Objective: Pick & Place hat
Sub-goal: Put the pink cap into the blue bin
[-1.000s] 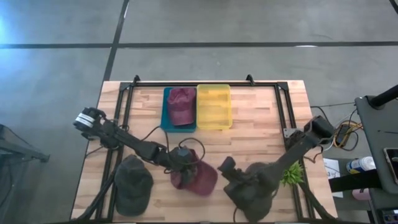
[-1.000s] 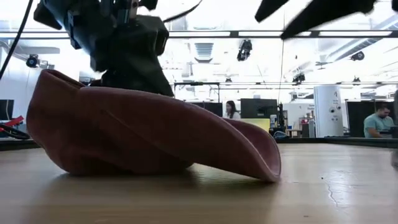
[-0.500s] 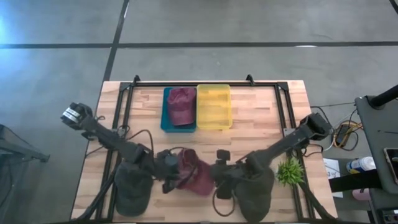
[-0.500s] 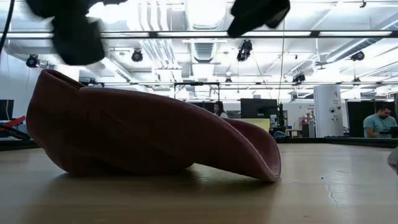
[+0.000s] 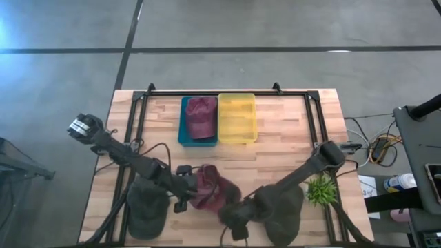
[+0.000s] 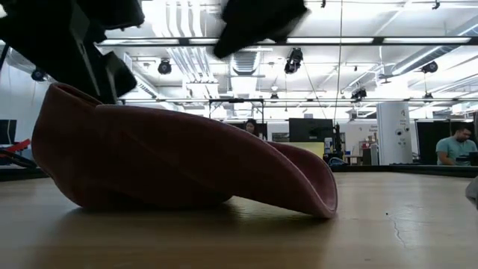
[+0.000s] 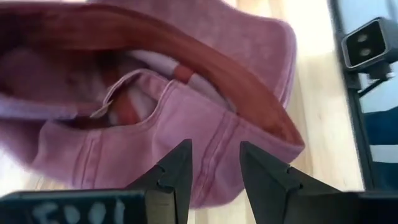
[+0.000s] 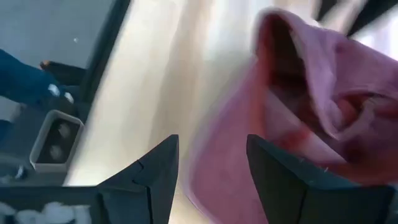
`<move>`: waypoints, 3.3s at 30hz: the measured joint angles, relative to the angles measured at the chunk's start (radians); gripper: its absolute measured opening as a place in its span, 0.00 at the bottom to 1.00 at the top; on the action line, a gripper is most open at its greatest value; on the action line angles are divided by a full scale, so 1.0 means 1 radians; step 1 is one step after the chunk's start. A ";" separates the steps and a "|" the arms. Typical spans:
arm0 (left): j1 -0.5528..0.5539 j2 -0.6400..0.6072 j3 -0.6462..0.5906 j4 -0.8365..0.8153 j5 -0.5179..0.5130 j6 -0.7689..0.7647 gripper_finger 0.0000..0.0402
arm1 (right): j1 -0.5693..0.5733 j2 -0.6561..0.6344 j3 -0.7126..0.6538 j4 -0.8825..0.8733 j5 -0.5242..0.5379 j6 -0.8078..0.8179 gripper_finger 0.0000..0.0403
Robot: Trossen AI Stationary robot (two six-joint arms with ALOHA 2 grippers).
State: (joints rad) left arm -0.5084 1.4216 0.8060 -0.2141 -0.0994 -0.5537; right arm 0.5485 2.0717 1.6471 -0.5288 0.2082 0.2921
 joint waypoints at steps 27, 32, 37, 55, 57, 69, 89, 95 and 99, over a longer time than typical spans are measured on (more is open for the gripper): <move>0.015 0.090 -0.128 0.499 0.172 0.085 0.31 | 0.008 0.363 0.413 -0.373 0.219 0.431 0.44; -0.008 0.029 -0.055 0.291 0.177 0.064 0.31 | 0.005 0.363 0.406 -0.371 0.239 0.463 0.35; -0.037 -0.087 -0.004 0.055 0.172 0.055 0.31 | 0.004 0.361 0.406 -0.373 0.256 0.463 0.18; -0.008 -0.322 -0.085 -0.281 -0.156 0.089 0.31 | -0.055 0.323 0.404 -0.341 0.312 0.048 0.03; -0.016 -0.353 -0.069 -0.334 -0.235 0.050 0.31 | -0.074 0.310 0.401 -0.333 0.310 0.063 0.03; -0.161 -0.660 -0.042 -0.565 -0.692 -0.074 0.31 | -0.164 0.155 0.298 -0.068 0.243 0.165 0.03; -0.161 -0.693 0.154 -0.564 -0.992 0.136 0.31 | -0.370 -0.141 -0.487 1.349 0.450 0.626 0.03; -0.160 -0.679 0.163 -0.565 -1.000 0.137 0.31 | -0.482 -0.062 -0.548 1.539 0.445 0.754 0.03; -0.160 -0.671 0.154 -0.581 -0.999 0.135 0.31 | -0.529 0.006 -0.513 1.598 0.418 0.874 0.03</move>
State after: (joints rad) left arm -0.6685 0.7503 0.9600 -0.7946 -1.0988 -0.4191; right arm 0.0198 2.0774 1.1344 1.0694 0.6258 1.1665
